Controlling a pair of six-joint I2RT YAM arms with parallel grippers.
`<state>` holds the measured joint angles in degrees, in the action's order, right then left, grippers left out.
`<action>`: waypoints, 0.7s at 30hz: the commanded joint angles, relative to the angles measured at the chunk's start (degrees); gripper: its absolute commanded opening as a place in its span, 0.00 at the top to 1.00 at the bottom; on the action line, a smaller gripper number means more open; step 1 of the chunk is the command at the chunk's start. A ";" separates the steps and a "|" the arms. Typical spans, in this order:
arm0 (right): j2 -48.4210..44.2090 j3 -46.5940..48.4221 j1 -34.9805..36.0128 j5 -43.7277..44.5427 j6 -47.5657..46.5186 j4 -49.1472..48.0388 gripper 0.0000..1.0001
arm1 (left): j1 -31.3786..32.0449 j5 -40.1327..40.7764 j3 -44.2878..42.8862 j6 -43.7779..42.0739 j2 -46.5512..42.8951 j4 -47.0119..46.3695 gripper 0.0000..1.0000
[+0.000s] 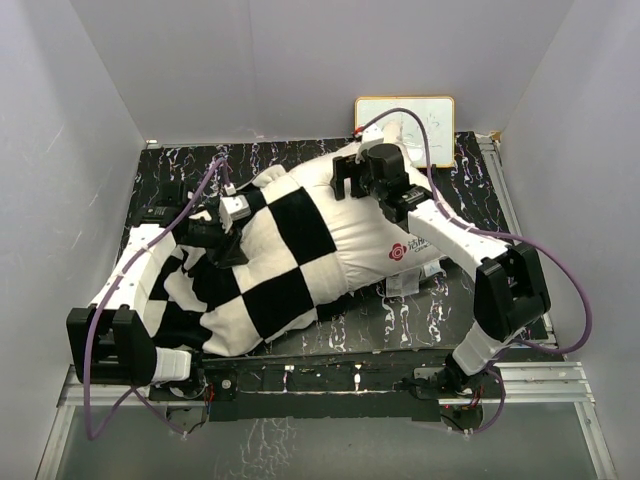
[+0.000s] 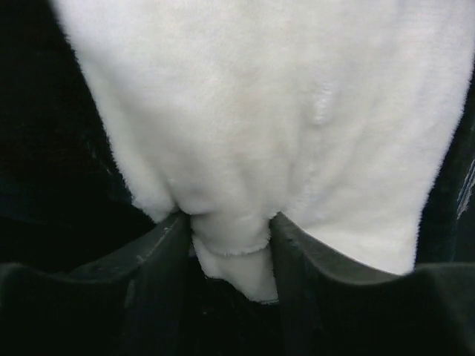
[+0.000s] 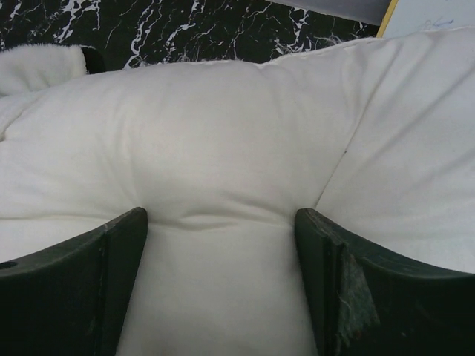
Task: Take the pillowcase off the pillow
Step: Remove the pillow from the pillowcase.
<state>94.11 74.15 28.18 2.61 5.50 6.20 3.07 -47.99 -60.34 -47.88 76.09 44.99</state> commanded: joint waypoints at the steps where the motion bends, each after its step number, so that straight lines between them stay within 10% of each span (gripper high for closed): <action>1: 5.16 -7.98 -4.68 -3.85 4.37 10.65 0.30 | -1.15 6.08 -5.46 -3.66 2.03 6.91 0.29; 3: 4.68 -10.25 -4.98 -5.63 6.68 7.56 0.49 | -6.42 5.54 -8.33 -5.24 2.04 7.51 0.04; 8: 2.58 -12.25 -5.00 -5.58 7.84 3.71 0.91 | -20.54 3.38 -19.19 -18.45 11.37 18.19 0.03; 21: -4.37 -18.55 -4.98 -2.76 8.46 -1.75 0.92 | -30.93 9.26 -7.55 -27.28 21.08 9.90 0.03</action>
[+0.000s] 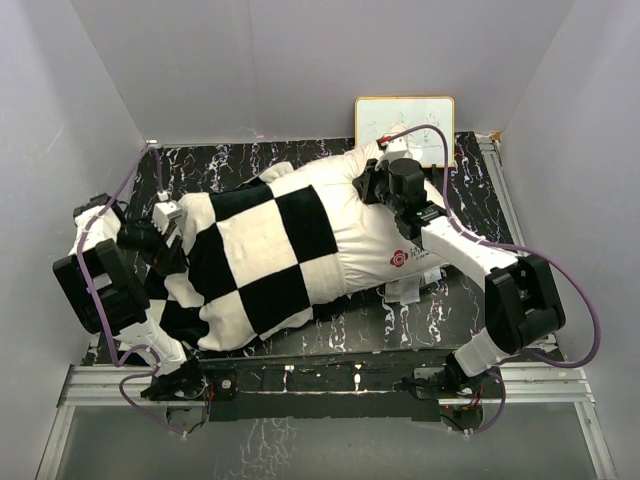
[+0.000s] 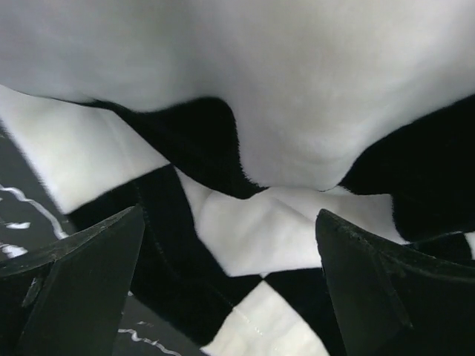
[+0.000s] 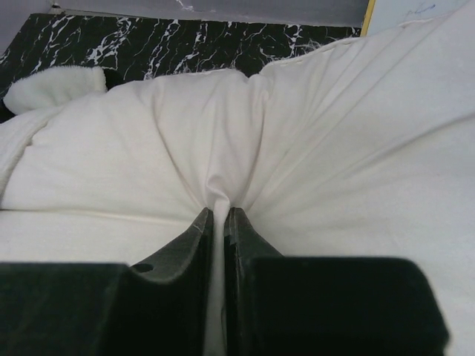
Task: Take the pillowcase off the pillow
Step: Remove the pillow from the pillowcase.
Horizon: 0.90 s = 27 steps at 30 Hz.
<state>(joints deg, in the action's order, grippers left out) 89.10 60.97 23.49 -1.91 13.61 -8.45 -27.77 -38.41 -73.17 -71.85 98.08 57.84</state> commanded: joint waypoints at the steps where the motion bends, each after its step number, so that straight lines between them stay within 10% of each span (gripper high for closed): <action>1: 0.37 -5.94 -0.28 1.81 0.52 12.63 0.92 | -0.09 -0.37 7.41 -2.85 -1.10 -5.21 0.03; 7: -1.06 -8.99 -0.33 3.40 1.18 11.68 0.92 | 0.06 -5.19 14.67 2.27 -0.82 -14.26 0.12; 10: -2.00 -11.29 -0.28 5.03 2.55 10.93 0.92 | 0.43 -5.98 14.97 5.67 0.48 -15.70 0.46; 13: -2.48 -13.23 -0.44 6.27 3.83 10.06 0.92 | 0.42 -3.84 15.08 9.22 0.10 -18.96 1.00; 27: -7.39 -24.32 -5.65 10.23 14.90 4.91 0.92 | -4.77 1.17 -0.54 11.67 -6.40 -18.01 1.00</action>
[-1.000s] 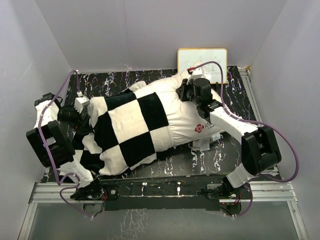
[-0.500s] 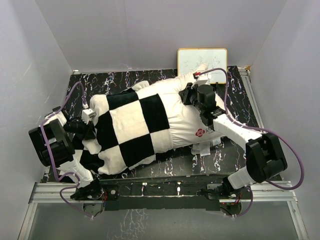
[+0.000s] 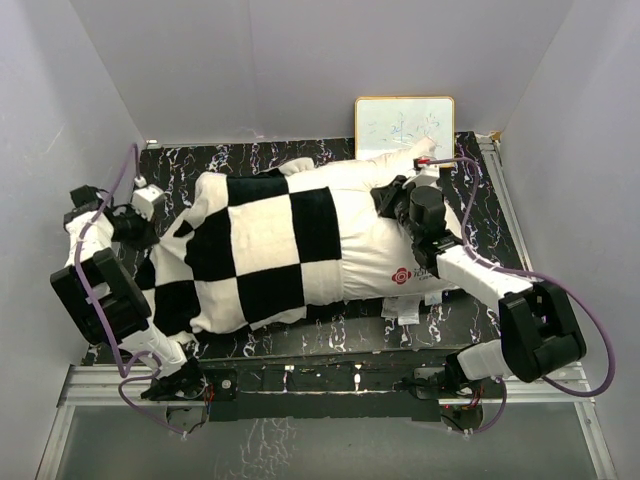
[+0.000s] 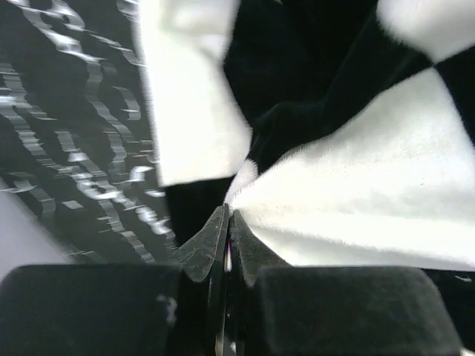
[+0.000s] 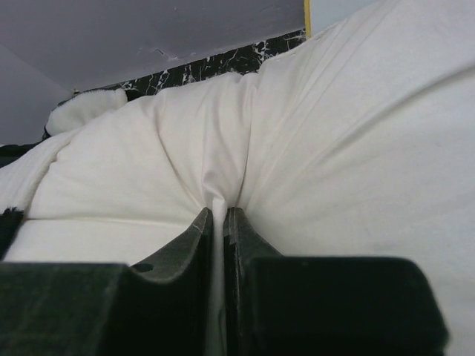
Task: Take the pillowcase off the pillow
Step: Remove the pillow from the pillowcase.
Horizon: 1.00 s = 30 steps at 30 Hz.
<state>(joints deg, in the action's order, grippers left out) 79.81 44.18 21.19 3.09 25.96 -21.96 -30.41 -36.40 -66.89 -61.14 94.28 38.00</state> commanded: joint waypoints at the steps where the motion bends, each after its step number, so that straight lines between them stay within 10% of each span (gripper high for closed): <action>1: 1.40 -8.02 -3.69 5.41 2.84 18.32 0.92 | -2.23 -1.06 -8.30 1.24 -2.32 2.75 1.00; 7: -1.49 -11.36 -6.21 6.23 5.02 17.51 0.92 | -2.14 -4.26 -11.35 -0.75 -2.63 8.63 1.00; 8: -1.69 -11.74 -6.65 5.87 5.32 17.31 0.92 | -2.08 -6.09 -11.67 -3.25 -2.50 12.54 0.83; 10: -1.76 -12.24 -6.79 5.46 5.70 16.81 0.92 | -0.58 -8.75 -11.32 -12.41 -2.25 26.45 0.10; 11: -1.64 -12.23 -6.78 5.32 5.88 16.73 0.92 | 0.49 -9.64 -10.04 -16.90 -2.75 31.33 0.04; 17: -0.97 -10.78 -6.86 5.84 5.22 17.13 0.92 | 11.30 -9.66 5.79 -26.11 -12.33 35.55 0.03; 30: -1.51 -7.09 -7.10 5.25 2.70 18.44 0.92 | 18.14 0.21 26.23 -15.67 -23.72 6.97 0.03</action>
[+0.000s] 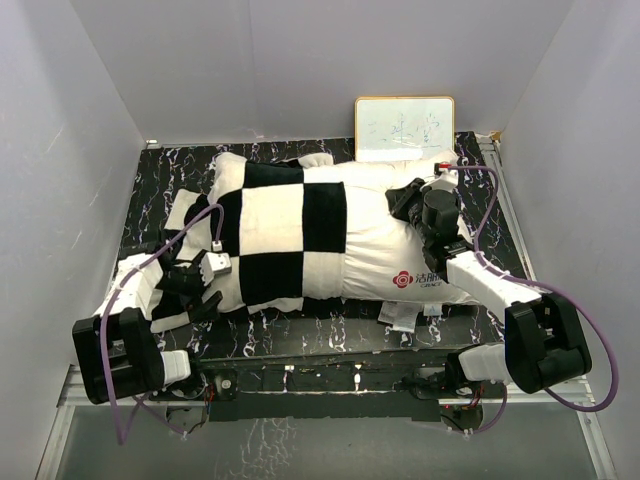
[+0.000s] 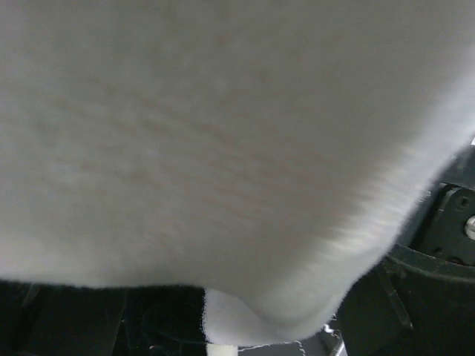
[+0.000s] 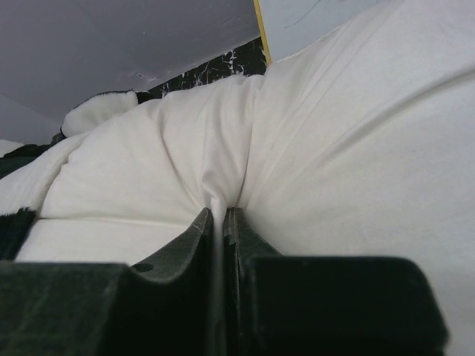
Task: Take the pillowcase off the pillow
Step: Remove the pillow from the pillowcase.
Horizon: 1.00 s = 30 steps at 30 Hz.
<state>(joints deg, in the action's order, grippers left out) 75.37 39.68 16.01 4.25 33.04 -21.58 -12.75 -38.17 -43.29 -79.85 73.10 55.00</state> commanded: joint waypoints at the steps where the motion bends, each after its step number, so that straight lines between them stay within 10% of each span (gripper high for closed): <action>1: 2.94 -2.53 -1.94 4.02 -4.38 18.00 0.92 | 0.69 2.68 3.76 4.84 -3.04 -12.91 0.03; 4: 2.85 -2.59 -1.92 4.10 -4.38 17.75 0.92 | 1.22 5.40 6.48 10.91 -3.53 -22.02 0.27; 8: 2.81 -3.05 -1.99 4.25 -4.55 17.54 0.92 | 1.21 8.83 5.75 16.95 -1.76 -28.06 1.00; 30: 2.53 -5.46 -12.73 -4.36 -5.99 16.13 0.92 | -17.48 9.23 -19.95 7.85 8.19 -10.59 1.00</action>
<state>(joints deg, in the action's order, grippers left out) 76.18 36.69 8.38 -2.94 33.76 -26.63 -26.04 -35.35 -59.33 -70.87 80.16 45.56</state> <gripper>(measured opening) 0.109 0.033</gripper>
